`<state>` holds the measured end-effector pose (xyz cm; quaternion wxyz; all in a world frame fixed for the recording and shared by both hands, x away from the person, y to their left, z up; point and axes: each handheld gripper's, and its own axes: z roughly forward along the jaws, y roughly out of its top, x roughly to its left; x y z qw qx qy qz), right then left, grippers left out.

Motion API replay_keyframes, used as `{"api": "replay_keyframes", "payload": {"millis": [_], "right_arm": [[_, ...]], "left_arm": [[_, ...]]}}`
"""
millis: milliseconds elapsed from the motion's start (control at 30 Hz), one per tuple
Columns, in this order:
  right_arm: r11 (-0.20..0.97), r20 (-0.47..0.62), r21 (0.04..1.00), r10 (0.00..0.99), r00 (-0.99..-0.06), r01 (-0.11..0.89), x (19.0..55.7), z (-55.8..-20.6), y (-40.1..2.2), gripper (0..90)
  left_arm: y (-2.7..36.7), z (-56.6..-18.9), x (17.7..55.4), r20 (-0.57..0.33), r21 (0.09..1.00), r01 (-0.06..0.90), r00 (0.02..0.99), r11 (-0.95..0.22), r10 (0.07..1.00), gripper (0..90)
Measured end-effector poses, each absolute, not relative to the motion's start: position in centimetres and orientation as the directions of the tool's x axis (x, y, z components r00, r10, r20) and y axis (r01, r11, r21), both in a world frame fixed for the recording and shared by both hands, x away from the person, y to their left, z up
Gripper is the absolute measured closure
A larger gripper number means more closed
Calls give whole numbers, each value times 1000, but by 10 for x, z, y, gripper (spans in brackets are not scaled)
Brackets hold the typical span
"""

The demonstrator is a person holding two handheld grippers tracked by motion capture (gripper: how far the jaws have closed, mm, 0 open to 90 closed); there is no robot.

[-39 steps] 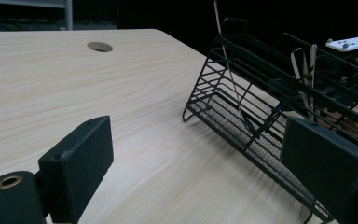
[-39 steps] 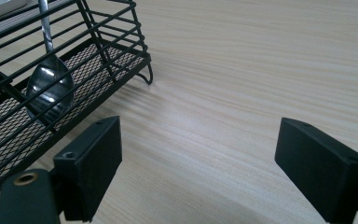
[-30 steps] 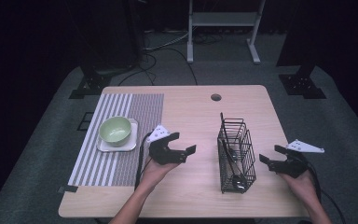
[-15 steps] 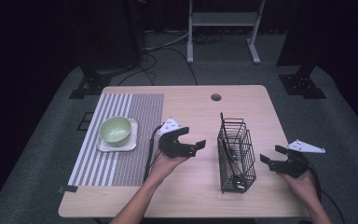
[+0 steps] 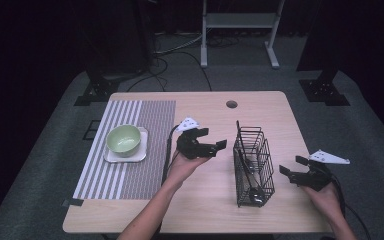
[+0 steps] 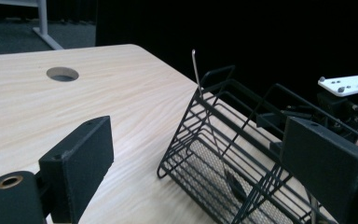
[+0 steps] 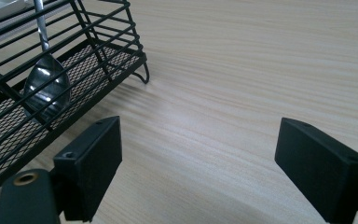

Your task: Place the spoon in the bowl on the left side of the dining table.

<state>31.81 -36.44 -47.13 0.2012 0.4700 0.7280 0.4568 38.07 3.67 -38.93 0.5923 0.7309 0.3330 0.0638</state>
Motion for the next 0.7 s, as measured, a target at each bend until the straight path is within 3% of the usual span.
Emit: {"api": "replay_keyframes", "payload": {"millis": [700], "right_arm": [[140, 137, 855, 867, -479, 499, 317, -471, -365, 136]], "left_arm": [[10, -385, 399, -305, 898, 427, 772, -101, 557, 119]]}}
